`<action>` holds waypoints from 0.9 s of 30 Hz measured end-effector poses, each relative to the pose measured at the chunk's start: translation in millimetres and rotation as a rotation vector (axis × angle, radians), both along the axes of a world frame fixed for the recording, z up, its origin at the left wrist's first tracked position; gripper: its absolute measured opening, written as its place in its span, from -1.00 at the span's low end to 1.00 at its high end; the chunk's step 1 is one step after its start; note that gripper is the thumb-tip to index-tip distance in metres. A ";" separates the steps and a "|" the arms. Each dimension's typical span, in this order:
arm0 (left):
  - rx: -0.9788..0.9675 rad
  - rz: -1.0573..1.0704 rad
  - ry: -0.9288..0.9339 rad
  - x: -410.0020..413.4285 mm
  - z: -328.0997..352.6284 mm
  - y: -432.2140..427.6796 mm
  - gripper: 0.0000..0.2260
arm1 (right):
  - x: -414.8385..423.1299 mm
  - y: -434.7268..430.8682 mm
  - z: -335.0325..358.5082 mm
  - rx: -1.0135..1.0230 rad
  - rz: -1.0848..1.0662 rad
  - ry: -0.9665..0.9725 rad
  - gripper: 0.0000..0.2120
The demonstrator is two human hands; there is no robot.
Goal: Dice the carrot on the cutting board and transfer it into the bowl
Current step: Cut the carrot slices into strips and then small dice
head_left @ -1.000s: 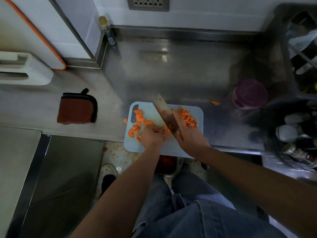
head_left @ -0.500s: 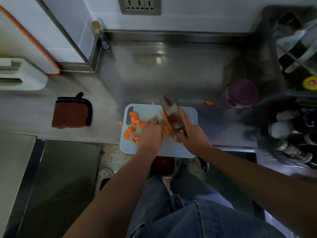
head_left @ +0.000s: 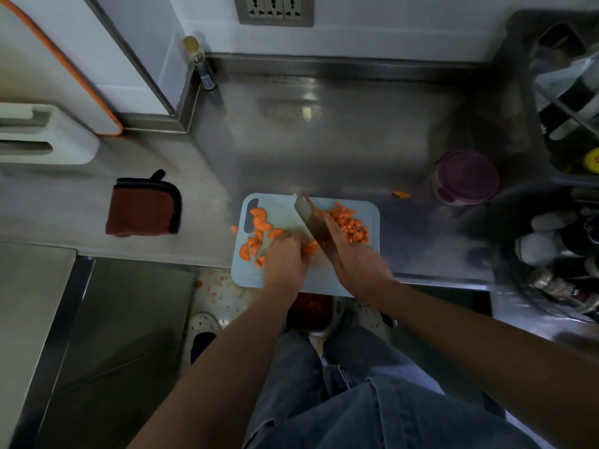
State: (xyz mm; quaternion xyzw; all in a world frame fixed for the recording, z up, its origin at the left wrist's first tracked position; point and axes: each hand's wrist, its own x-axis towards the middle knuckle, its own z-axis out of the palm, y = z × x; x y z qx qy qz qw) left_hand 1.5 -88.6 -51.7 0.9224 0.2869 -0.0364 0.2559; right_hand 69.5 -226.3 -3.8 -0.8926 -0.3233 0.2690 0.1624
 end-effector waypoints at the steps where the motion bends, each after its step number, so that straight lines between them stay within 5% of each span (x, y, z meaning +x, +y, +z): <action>1: -0.003 0.006 -0.010 -0.1 -1.2 0.1 -0.88 | -0.1 0.9 -0.3 -0.023 0.008 -0.005 -0.28; 8: -0.069 0.059 0.025 0.0 -8.6 3.2 -0.85 | -2.7 7.6 -9.3 -0.076 0.039 -0.001 -0.16; 27: -0.016 0.061 -0.037 -2.1 -3.0 6.7 -0.85 | -0.1 8.4 3.3 0.013 0.019 0.030 -0.30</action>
